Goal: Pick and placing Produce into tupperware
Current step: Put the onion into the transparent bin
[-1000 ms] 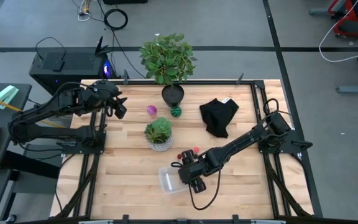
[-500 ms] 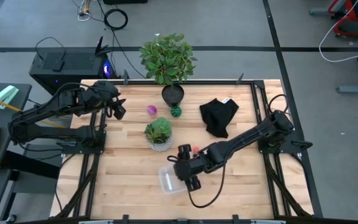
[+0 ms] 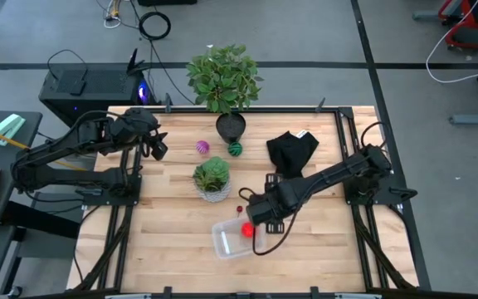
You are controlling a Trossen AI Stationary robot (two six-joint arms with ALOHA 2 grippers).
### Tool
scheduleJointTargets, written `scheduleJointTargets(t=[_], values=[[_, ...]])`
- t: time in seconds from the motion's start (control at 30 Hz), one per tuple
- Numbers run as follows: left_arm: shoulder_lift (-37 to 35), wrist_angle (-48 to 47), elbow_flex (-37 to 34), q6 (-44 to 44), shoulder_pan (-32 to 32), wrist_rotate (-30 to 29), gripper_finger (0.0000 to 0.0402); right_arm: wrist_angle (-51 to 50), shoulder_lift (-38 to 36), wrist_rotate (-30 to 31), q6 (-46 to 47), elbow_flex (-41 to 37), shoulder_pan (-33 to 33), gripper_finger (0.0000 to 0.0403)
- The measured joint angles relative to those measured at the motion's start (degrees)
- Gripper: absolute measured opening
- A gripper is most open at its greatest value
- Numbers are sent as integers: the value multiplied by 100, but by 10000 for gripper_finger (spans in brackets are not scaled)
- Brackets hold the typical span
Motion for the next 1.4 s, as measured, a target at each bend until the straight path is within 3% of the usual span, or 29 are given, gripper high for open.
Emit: scheduleJointTargets(t=[0.27, 0.43, 0.6, 0.67, 0.8, 0.93, 1.17, 1.4], values=[[124, -91, 0, 344, 340, 17, 177, 543, -645, -9, 1453, -1160, -403, 299], [484, -50, 0, 1211, 891, 1257, 174, 1390, -1271, -25, 2591, -1983, -572, 299], [940, 464, 0, 2211, 1481, 1569, 174, 1998, -1763, 157, 3431, -2490, -639, 299], [1144, 737, 0, 2451, 1861, 2060, 175, 2028, -1914, 209, 3663, -2616, -629, 299], [1657, 962, 0, 2609, 2602, 3121, 176, 1910, -2100, 296, 3816, -2680, -600, 299], [2083, 1041, 0, 2871, 3094, 3799, 183, 1487, -2165, 462, 3888, -2682, -522, 299], [2496, 1462, 0, 2715, 3734, 4985, 227, 610, -2248, 993, 3898, -2903, -269, 299], [2485, 1652, -264, 2249, 3988, 5006, 252, 684, -3182, 978, 4261, -4122, -185, 299]])
